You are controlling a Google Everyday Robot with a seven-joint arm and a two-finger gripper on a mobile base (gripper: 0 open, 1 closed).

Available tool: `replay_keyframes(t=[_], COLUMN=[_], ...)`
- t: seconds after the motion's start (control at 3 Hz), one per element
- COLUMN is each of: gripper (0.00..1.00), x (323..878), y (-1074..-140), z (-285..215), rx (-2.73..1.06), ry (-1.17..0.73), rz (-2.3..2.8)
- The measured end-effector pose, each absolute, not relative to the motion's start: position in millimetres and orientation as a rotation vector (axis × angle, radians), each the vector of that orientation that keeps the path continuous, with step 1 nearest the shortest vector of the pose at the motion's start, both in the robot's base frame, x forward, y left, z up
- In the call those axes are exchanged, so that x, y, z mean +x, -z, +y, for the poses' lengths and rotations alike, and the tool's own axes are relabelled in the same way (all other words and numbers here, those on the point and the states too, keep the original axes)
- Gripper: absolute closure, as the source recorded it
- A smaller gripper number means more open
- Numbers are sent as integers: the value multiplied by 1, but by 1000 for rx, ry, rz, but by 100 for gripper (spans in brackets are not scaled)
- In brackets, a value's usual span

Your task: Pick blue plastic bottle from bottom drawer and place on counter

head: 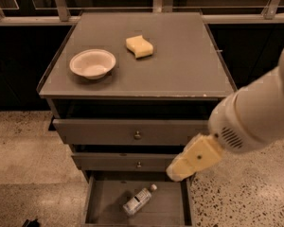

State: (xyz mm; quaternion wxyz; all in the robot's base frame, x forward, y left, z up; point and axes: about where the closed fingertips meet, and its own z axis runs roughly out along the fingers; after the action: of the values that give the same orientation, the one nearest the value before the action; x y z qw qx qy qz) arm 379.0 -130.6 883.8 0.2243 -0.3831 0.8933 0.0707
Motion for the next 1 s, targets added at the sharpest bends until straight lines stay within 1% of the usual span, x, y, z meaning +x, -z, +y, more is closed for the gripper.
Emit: replay_keyframes(t=[0.33, 0.67, 1.0], gripper=[0, 0, 0], x=[377, 375, 365], y=[-855, -857, -832], z=[-123, -121, -123], rx=[-923, -934, -825], ry=[-246, -228, -232], rz=[2516, 2509, 2529])
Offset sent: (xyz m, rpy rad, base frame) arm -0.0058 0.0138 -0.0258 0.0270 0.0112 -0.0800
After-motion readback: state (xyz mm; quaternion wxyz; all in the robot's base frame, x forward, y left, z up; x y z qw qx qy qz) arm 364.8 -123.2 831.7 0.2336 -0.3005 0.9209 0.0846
